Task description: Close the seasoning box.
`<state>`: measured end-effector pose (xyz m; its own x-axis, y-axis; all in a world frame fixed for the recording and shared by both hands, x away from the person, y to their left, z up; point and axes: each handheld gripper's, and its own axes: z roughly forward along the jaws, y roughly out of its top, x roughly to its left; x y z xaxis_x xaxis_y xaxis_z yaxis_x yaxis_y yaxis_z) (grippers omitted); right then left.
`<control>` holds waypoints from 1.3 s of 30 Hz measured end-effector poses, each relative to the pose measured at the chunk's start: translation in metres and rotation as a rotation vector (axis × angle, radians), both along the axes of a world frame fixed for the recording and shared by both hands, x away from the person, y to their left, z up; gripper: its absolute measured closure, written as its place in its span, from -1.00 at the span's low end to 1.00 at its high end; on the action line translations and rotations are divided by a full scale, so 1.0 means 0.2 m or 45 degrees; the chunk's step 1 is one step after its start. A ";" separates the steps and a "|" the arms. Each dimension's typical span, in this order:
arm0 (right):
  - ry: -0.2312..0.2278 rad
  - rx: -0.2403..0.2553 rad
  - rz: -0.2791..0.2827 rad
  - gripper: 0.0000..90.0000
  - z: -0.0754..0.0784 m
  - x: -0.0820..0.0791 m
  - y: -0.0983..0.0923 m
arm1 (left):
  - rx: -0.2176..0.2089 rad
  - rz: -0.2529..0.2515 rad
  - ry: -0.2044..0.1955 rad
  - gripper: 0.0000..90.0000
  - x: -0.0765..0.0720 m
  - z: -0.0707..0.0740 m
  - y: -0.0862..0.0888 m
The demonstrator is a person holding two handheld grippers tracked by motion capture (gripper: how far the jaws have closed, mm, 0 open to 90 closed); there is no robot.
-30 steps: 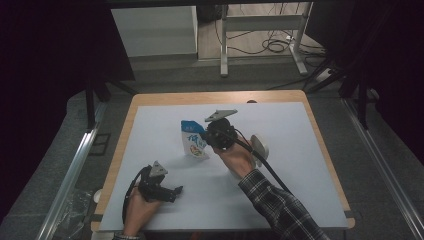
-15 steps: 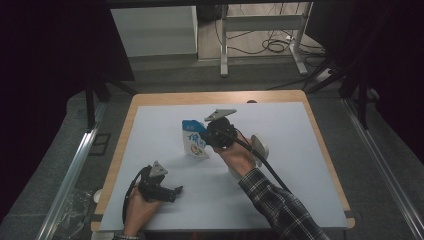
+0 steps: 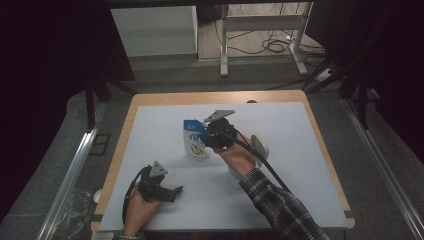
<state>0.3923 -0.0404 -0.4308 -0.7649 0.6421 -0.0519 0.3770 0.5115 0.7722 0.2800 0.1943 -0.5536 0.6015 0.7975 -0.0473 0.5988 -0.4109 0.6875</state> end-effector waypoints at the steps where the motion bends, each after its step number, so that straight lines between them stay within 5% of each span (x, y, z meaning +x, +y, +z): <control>1: 0.001 -0.003 -0.002 0.29 0.00 0.00 0.00 | 0.000 0.000 0.000 -1.00 0.00 0.00 0.00; 21: -0.013 -0.002 -0.010 -0.06 0.03 -0.03 -0.02 | -0.002 0.002 -0.001 -1.00 0.00 0.00 0.00; 39: -0.048 0.039 -0.003 0.06 0.08 -0.12 -0.09 | -0.002 0.002 -0.001 -1.00 0.00 0.00 0.00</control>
<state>0.3682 -0.0585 -0.4150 -0.7614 0.6454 -0.0607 0.3484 0.4864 0.8013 0.2800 0.1942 -0.5537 0.6002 0.7984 -0.0482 0.5989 -0.4086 0.6887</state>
